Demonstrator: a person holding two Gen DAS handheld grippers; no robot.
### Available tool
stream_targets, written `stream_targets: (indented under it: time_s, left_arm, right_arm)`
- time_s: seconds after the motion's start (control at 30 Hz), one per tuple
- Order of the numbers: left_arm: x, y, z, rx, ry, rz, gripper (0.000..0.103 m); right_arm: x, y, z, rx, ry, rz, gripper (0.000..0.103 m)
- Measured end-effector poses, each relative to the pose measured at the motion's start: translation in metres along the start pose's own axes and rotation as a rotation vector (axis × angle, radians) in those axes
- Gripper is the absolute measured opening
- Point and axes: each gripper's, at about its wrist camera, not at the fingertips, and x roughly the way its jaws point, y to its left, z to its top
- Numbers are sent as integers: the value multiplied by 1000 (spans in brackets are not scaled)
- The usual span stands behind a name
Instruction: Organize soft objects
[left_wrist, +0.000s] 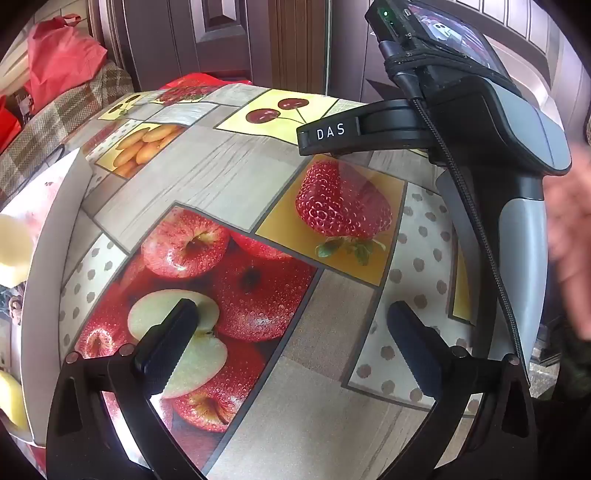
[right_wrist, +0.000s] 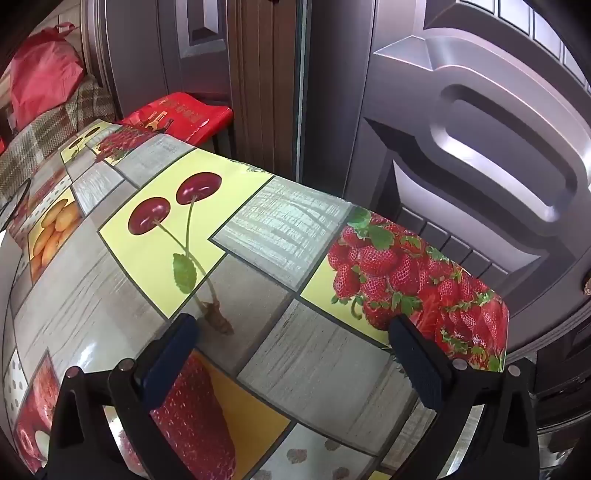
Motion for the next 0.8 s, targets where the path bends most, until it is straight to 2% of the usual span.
stream_targets:
  time_s: [0.03, 0.17, 0.8]
  left_arm:
    - [0, 0, 0, 0, 0, 0, 102]
    - [0, 0, 0, 0, 0, 0, 102]
    - [0, 0, 0, -1, 0, -1, 102]
  right_arm:
    - [0, 2, -1, -15, -7, -20, 103]
    - [0, -1, 0, 2, 0, 2, 103]
    - [0, -1, 0, 2, 0, 2, 103]
